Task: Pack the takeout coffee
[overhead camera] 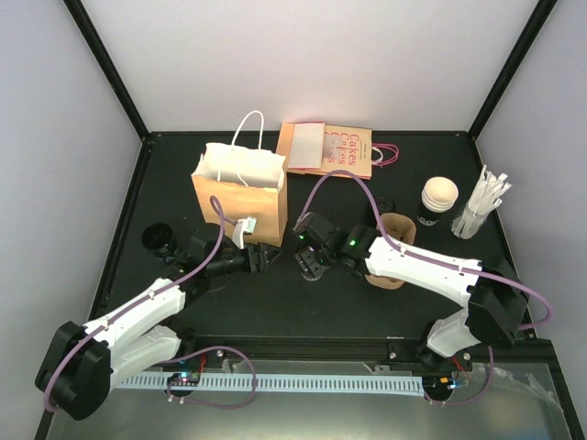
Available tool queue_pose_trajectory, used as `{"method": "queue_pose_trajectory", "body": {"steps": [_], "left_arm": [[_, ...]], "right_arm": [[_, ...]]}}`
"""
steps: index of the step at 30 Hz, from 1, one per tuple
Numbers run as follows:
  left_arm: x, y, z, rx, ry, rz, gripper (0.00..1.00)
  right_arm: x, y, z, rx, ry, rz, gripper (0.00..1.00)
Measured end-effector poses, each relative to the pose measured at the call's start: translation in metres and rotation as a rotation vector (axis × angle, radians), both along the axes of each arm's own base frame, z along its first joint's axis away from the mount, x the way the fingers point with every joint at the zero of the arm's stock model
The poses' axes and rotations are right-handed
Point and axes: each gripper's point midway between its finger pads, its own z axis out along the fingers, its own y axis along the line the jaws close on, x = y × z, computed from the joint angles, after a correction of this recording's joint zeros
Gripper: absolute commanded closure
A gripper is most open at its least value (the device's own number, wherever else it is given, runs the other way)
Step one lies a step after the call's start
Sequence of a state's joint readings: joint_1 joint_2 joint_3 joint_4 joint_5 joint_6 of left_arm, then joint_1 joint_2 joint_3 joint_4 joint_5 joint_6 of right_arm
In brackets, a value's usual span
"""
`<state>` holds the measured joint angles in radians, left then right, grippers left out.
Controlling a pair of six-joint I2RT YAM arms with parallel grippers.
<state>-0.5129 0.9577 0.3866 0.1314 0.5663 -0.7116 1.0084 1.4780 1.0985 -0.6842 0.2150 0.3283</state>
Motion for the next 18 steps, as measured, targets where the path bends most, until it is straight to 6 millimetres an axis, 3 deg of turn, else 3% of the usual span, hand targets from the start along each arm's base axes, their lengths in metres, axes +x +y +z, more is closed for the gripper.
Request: {"method": "queue_pose_trajectory", "body": {"steps": [10, 18], "left_arm": [[-0.001, -0.003, -0.003, 0.003, 0.014, -0.015, 0.25], [-0.005, -0.002, -0.003, 0.005, 0.025, -0.023, 0.25]], "right_arm": [[-0.02, 0.01, -0.001, 0.041, 0.042, 0.168, 0.24], [-0.051, 0.015, -0.001, 0.086, 0.086, 0.303, 0.24]]}}
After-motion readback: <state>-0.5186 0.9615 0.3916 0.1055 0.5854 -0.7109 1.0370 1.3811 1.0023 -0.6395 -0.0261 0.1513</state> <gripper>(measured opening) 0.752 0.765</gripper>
